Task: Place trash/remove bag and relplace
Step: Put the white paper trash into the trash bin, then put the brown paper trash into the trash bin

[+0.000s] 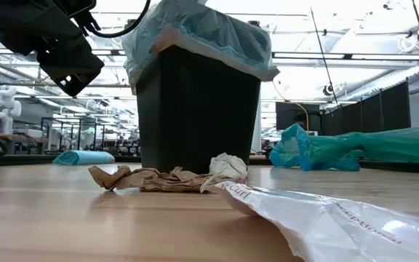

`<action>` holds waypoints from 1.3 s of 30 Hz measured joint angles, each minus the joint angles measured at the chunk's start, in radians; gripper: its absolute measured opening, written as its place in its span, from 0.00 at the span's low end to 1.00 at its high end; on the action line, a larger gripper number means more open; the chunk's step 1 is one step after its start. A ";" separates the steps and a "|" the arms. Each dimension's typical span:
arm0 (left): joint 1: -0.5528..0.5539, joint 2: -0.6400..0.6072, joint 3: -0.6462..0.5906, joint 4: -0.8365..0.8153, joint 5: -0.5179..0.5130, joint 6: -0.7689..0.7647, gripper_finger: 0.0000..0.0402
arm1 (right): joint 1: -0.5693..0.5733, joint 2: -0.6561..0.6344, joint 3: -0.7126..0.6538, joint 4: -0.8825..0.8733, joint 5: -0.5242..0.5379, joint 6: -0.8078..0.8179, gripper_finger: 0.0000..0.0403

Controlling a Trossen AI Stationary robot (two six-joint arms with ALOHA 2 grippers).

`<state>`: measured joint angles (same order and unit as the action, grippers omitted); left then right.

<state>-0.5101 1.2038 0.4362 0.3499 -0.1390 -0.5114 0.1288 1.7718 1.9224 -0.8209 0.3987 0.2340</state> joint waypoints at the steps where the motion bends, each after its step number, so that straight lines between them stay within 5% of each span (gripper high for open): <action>1: 0.000 0.000 0.000 0.000 0.000 0.000 0.43 | -0.022 0.000 0.000 0.001 -0.027 0.030 0.05; 6: 0.000 0.000 0.000 0.000 0.000 0.000 0.43 | -0.098 0.000 0.000 0.000 -0.139 0.107 0.20; 13: 0.000 0.000 0.000 0.000 0.000 0.000 0.43 | -0.130 -0.007 0.000 -0.002 -0.147 0.164 0.40; 21: 0.000 0.000 0.000 0.000 0.000 0.000 0.43 | -0.115 -0.020 0.000 -0.164 -0.354 0.329 0.42; 25: 0.000 0.000 0.000 0.000 0.000 0.000 0.43 | -0.058 -0.023 0.000 -0.325 -0.377 0.469 0.40; 30: 0.000 0.000 0.000 0.000 0.000 0.000 0.43 | 0.088 -0.023 0.000 -0.457 -0.328 0.674 0.38; 39: 0.000 0.000 0.000 0.010 0.000 -0.005 0.43 | 0.482 0.010 0.000 -0.451 -0.003 1.246 0.37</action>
<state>-0.5102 1.2037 0.4362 0.3595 -0.1390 -0.5163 0.6111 1.7818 1.9221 -1.2717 0.3953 1.4805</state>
